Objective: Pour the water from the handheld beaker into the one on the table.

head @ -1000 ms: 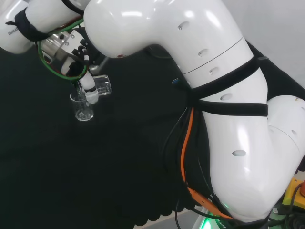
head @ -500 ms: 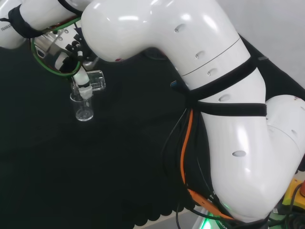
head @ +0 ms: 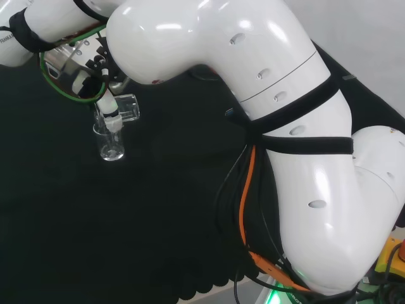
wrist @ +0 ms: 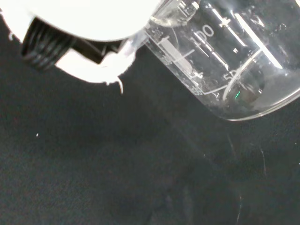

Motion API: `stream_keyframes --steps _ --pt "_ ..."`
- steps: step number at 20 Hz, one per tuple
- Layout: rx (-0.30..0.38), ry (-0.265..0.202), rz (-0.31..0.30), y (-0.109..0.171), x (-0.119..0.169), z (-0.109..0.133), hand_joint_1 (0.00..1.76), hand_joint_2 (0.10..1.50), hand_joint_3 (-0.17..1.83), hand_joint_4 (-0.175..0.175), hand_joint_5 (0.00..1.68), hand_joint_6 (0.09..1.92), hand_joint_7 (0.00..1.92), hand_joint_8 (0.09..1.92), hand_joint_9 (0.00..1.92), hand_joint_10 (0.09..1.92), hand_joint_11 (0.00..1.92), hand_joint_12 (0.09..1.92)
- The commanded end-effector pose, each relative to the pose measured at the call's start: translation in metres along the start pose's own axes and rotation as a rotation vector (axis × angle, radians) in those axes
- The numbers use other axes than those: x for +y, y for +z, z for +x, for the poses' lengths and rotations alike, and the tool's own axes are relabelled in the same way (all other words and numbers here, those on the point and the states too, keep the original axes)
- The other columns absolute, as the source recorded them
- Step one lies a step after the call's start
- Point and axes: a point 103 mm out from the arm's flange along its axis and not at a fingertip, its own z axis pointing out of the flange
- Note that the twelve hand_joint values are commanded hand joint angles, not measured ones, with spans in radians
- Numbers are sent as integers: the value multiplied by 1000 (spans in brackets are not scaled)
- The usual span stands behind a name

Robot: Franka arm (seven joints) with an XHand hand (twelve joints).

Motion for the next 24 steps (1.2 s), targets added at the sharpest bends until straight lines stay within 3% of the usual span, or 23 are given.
stream_keyframes --steps 1,3,4,13,16,20,24 --pt "3 3 -11 8 -3 -10 1301 554 950 -175 1136 1025 1201 995 1443 945 1157 828" --pt "-1 8 -8 13 -5 -16 1301 554 950 -175 1136 1025 1201 995 1444 945 1157 828" --pt "-29 10 4 3 -3 -8 1301 554 950 -175 1136 1025 1201 995 1444 945 1157 827" --pt "-25 12 9 1 -1 -5 1301 554 950 -175 1136 1024 1202 994 1445 944 1157 827" --pt "-11 8 -2 12 -5 -13 1301 554 950 -175 1136 1024 1202 994 1445 944 1157 826" --pt "-35 0 -3 1 -1 -4 1301 554 950 -175 1137 1024 1202 994 1445 944 1157 826" --pt "-20 4 -1 16 -6 -17 1301 554 950 -175 1137 1024 1202 994 1445 943 1158 826"
